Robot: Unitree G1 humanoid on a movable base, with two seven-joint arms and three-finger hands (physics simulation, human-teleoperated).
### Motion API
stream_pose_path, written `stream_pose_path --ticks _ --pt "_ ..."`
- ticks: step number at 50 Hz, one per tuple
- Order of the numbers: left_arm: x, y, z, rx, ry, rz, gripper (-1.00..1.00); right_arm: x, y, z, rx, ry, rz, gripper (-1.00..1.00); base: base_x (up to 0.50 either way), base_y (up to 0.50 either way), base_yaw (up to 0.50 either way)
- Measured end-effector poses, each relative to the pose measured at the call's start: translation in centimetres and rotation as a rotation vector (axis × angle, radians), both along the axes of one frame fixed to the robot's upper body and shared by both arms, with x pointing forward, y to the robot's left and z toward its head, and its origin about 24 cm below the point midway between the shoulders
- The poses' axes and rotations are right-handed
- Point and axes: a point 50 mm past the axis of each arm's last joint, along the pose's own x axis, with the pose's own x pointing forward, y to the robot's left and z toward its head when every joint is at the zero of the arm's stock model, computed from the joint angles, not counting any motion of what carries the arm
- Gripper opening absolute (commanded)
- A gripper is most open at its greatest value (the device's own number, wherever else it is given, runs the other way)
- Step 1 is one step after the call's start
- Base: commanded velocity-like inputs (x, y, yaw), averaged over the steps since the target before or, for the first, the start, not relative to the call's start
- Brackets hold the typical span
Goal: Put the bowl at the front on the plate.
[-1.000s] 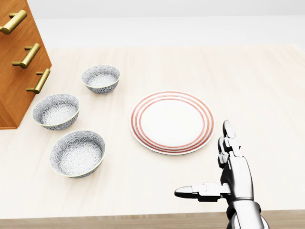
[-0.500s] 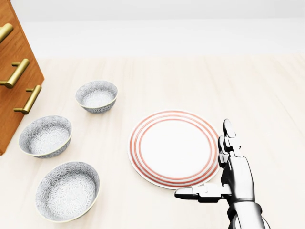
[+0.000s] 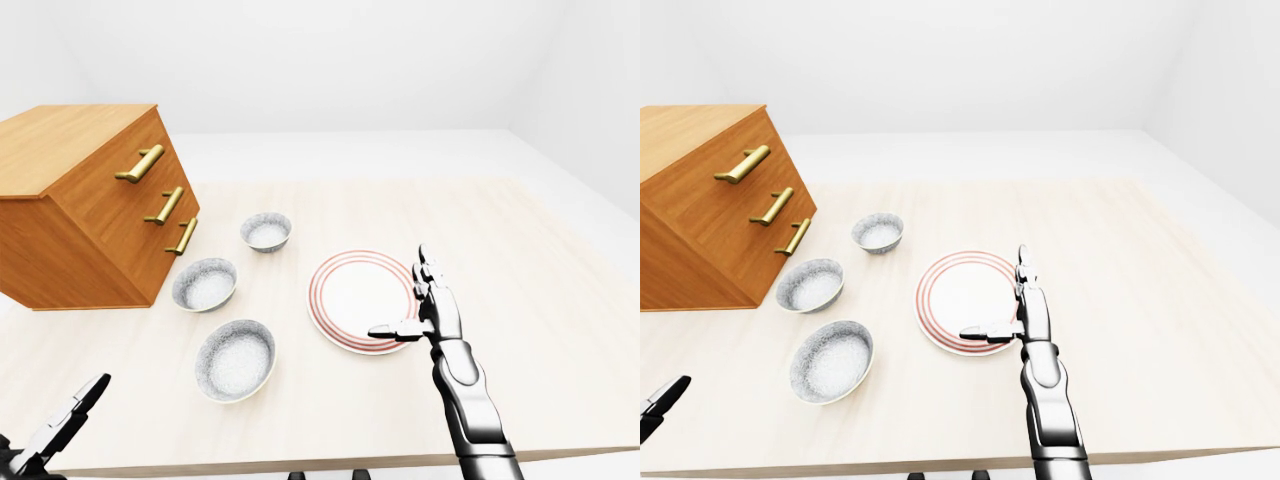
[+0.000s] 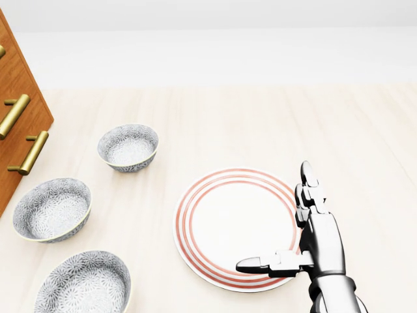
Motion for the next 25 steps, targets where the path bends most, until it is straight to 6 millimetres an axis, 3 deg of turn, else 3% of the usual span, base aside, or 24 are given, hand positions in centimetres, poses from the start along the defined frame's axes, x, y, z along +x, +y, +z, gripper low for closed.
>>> stream_pose_path --ticks 12,25 --pt "-0.1 0.0 0.0 -0.001 -0.001 0.002 1.0 -0.2 0.6 0.5 -0.038 -0.012 0.02 1.0 0.06 0.0 0.0" --pt "-0.1 0.0 0.3 0.008 -0.01 0.004 1.0 -0.1 4.2 3.9 -0.208 -0.123 0.154 1.0 0.0 0.0 0.0"
